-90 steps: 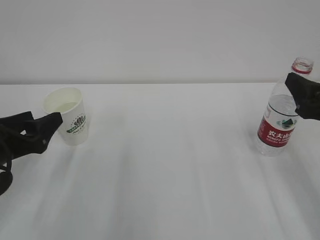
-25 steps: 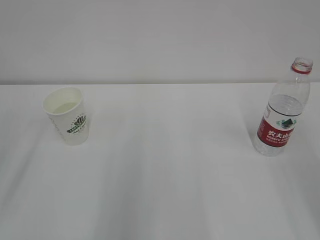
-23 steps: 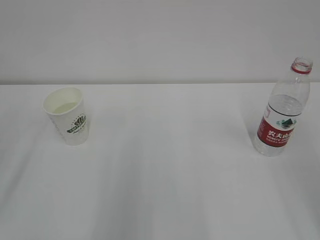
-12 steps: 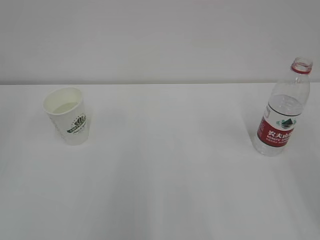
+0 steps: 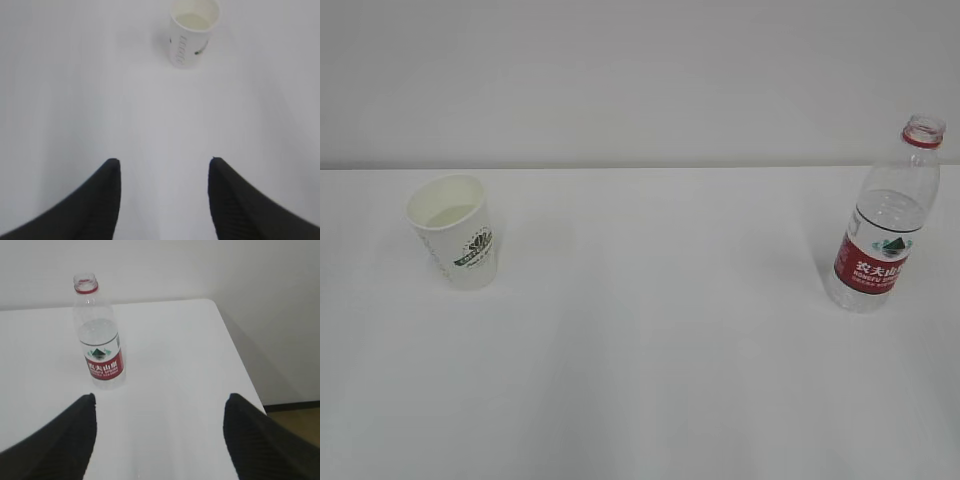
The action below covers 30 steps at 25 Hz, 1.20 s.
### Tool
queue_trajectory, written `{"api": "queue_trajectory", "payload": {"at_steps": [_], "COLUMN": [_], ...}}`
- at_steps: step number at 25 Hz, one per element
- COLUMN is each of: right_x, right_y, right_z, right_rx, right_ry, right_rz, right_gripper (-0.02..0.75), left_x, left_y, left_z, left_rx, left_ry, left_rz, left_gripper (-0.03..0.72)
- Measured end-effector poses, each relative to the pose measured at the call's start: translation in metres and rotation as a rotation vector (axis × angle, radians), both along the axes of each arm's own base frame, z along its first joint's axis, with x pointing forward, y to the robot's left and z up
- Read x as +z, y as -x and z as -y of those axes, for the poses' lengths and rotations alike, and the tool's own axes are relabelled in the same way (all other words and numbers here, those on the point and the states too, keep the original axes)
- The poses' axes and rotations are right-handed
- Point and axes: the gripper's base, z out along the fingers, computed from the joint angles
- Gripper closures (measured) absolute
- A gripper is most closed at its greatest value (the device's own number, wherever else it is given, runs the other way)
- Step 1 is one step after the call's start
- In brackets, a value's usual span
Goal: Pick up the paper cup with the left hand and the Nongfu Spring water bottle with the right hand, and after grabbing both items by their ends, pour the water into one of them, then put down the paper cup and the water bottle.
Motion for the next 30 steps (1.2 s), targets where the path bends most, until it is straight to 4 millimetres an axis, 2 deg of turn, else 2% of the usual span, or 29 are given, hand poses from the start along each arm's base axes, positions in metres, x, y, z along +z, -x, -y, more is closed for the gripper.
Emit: {"api": "queue_trajectory", "payload": {"at_steps": [11,17,22,30], "right_x": [-0.021,-0.023,-0.035,-0.04], "right_y": [0.03,0.031,0.027,0.025], "right_z": [0.001,0.001,0.001,0.001], "right_rx": [-0.034,-0.035,-0.037,-0.036], "right_ry": [-0.039,-0.04,-0.039,-0.04], "right_rz": [-0.213,-0.226,-0.27,-0.29], "right_gripper": [0.146,0.146,0.146,0.146], "left_x": [-0.009,-0.013,-0.021,-0.024], "left_y": [0.031,0.036,0.039,0.042], "left_z": [-0.004,-0.005,-0.005,-0.006], "left_rx": [-0.033,-0.034,-0.042,-0.041], "left_ry": [0.002,0.001,0.01,0.007], "left_rz": [-0.092,-0.088,-0.093,-0.082], "left_gripper": [0.297,0.297,0.297,0.298]}}
